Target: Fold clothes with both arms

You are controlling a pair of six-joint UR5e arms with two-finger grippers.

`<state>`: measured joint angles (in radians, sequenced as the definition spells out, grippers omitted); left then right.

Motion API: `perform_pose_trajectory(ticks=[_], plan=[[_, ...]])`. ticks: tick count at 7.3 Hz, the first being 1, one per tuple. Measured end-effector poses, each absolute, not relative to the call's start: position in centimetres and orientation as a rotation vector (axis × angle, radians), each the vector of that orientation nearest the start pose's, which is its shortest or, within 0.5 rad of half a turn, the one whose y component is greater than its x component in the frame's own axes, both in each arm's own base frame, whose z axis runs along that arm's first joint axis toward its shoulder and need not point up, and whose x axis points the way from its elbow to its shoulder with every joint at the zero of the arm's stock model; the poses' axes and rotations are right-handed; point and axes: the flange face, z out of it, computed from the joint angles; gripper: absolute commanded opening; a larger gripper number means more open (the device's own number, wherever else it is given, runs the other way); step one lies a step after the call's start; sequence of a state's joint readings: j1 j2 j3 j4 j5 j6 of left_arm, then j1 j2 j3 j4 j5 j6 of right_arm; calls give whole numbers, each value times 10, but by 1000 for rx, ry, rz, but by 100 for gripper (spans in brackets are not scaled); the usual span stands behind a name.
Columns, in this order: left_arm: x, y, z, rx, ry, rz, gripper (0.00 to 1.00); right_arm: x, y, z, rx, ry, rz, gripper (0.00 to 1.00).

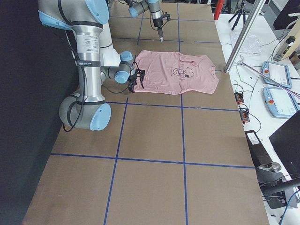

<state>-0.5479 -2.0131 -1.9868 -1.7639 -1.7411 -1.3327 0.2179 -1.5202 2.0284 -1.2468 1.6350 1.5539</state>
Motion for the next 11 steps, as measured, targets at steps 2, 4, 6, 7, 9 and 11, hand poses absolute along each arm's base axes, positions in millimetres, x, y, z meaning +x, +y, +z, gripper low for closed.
perform_pose_trajectory(ticks=[2, 4, 6, 7, 9, 11], plan=[[429, -398, 211, 261, 1030, -189, 100, -465, -233, 388, 39, -838, 162, 0], [430, -399, 212, 259, 1028, -189, 100, -464, -232, 388, 47, -839, 164, 30], [430, -399, 211, 261, 1029, -188, 100, -465, -230, 388, 48, -838, 161, 100], [430, -399, 210, 261, 1030, -188, 100, -465, -228, 390, 46, -834, 156, 100], [430, -398, 209, 262, 1034, -188, 100, -465, -223, 396, 37, -822, 148, 100], [430, -397, 207, 261, 1036, -187, 100, -465, -222, 400, 30, -815, 145, 100]])
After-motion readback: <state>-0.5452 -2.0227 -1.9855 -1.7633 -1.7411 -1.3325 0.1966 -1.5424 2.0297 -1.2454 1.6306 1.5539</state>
